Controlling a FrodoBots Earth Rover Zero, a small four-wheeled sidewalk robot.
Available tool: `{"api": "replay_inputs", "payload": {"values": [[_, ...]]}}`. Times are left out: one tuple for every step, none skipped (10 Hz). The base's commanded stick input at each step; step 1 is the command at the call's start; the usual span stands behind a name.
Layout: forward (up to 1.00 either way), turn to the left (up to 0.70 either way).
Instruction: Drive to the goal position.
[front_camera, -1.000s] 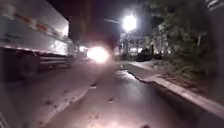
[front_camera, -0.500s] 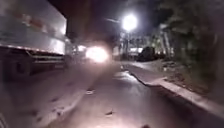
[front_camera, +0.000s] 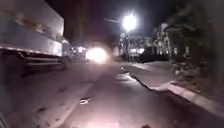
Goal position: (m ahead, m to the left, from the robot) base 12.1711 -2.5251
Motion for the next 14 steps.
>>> {"api": "replay_inputs", "payload": {"values": [[0.70,0.01],[0.70,0.01],[0.70,0.01],[0.70,0.01],[0.70,0.01],[0.70,0.01],[0.70,0.01],[0.70,0.01],[0.70,0.01],[0.70,0.01],[0.70,0.01],[0.70,0.01],[0.70,0.01],[0.70,0.01]]}}
